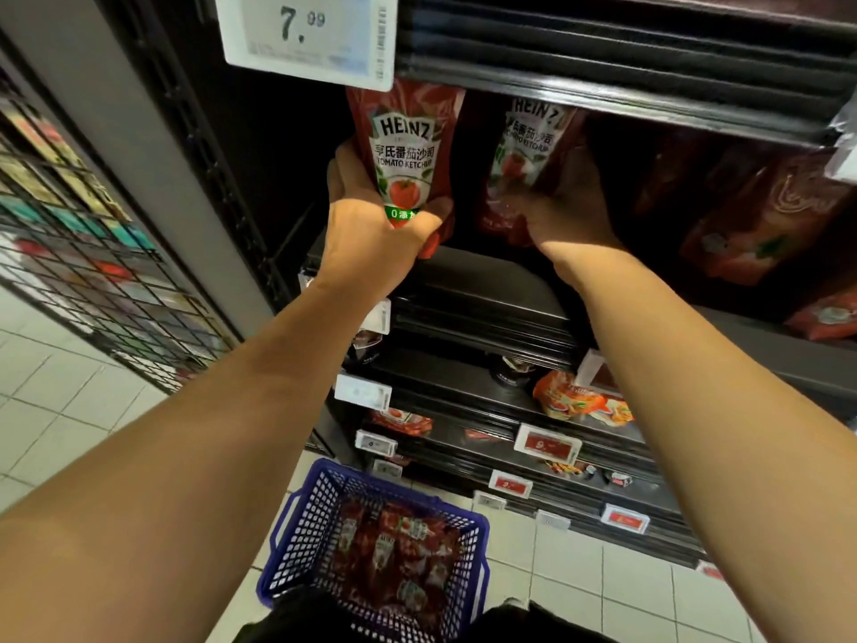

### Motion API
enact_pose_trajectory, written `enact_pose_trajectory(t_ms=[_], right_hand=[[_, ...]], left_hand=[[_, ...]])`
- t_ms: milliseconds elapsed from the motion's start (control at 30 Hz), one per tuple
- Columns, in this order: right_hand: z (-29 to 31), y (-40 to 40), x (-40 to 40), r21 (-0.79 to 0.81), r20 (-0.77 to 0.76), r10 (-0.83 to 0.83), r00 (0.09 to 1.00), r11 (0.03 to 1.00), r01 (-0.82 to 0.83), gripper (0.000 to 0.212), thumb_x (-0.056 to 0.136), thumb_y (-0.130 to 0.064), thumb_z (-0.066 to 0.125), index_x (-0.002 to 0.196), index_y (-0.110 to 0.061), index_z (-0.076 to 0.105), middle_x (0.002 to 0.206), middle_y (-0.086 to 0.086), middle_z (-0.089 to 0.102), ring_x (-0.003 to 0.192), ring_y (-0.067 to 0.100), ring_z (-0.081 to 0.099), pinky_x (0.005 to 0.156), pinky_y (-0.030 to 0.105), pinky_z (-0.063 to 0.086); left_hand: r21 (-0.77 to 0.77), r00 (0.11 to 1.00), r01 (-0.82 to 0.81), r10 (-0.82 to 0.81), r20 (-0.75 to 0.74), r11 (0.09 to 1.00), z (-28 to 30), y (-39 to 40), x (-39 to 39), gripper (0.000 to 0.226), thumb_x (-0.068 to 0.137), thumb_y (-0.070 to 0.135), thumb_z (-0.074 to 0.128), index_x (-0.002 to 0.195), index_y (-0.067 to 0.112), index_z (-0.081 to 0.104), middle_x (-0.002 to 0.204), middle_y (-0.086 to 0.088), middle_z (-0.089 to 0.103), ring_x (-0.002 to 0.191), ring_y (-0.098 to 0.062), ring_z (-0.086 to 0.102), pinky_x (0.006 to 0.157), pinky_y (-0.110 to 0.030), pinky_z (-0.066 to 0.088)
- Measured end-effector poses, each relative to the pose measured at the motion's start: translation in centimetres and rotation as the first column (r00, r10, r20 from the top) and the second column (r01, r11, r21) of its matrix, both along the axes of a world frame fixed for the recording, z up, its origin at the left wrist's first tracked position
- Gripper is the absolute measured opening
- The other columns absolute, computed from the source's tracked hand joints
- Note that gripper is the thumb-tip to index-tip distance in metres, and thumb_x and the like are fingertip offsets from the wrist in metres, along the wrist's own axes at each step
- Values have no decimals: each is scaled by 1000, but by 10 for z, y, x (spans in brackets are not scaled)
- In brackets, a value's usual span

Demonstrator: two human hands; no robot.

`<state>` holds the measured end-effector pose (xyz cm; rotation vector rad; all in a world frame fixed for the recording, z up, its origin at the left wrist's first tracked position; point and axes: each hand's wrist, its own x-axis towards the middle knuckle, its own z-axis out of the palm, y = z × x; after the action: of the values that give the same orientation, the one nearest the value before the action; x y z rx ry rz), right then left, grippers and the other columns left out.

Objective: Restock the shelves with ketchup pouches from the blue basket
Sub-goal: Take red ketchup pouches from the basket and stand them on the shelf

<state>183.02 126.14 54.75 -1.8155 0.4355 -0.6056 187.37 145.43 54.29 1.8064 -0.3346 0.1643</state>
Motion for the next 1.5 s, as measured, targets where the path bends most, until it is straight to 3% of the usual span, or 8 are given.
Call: enact_pose_trajectory(t_ms=[167,367,467,567,700,933,1133,1500], right_hand=[[-11,3,1,-55,57,-9,998,998,12,56,81,-35,76,129,-33,47,110,-27,61,98,-21,58,83,2,47],[-14,1,-2,-110,-17,47,999,993,-49,75,69,-39,84,135,-25,50,126,-10,66,116,8,64,99,31,54],[-6,1,-11,76,-57,90,994,993,-86,61,71,-34,86,124,-22,58,123,-2,69,113,15,67,100,41,54],[10,6,-35,510,-45,165,985,852,-119,57,77,-27,81,127,-8,61,120,14,71,109,29,70,89,41,58],[30,10,-76,606,-142,288,947,782,-147,21,86,-28,71,99,-12,75,97,10,76,84,17,73,59,24,55],[48,28,-117,545,-244,437,866,800,-250,25,86,-43,74,89,-19,80,91,5,76,80,13,73,60,22,56],[49,23,-150,42,-426,244,871,967,-251,84,62,-70,82,132,-33,51,100,-6,75,79,13,76,67,26,60],[45,49,-146,-507,-293,-1,956,848,-154,41,87,-38,77,126,-28,69,106,-7,75,94,11,70,86,18,53]], left_hand=[[52,989,-106,100,107,993,-4,1,0,80,53,51,85,120,33,45,131,0,43,120,-16,51,99,-22,50],[50,959,-236,224,175,970,-12,3,-3,94,63,44,85,139,21,36,133,2,36,117,-7,48,94,-4,40],[103,963,-234,216,158,967,-7,5,-6,88,75,36,80,145,13,32,138,-1,30,127,-18,43,94,2,35],[88,905,-319,276,324,944,3,19,-29,67,84,28,72,137,2,41,132,-7,37,123,-22,43,104,-28,43],[211,828,36,-148,541,977,11,28,-77,46,93,27,67,132,5,55,125,-2,52,117,-4,46,97,-21,43],[135,919,358,-374,126,924,22,15,-111,38,93,27,71,130,19,67,129,8,64,117,2,61,89,-14,54],[43,965,259,-261,41,965,15,15,-108,22,90,21,74,112,21,77,109,11,75,103,3,68,87,-12,52],[267,907,399,-421,27,877,19,6,-104,35,99,24,63,133,20,63,142,-3,58,120,-13,63,101,-24,51]])
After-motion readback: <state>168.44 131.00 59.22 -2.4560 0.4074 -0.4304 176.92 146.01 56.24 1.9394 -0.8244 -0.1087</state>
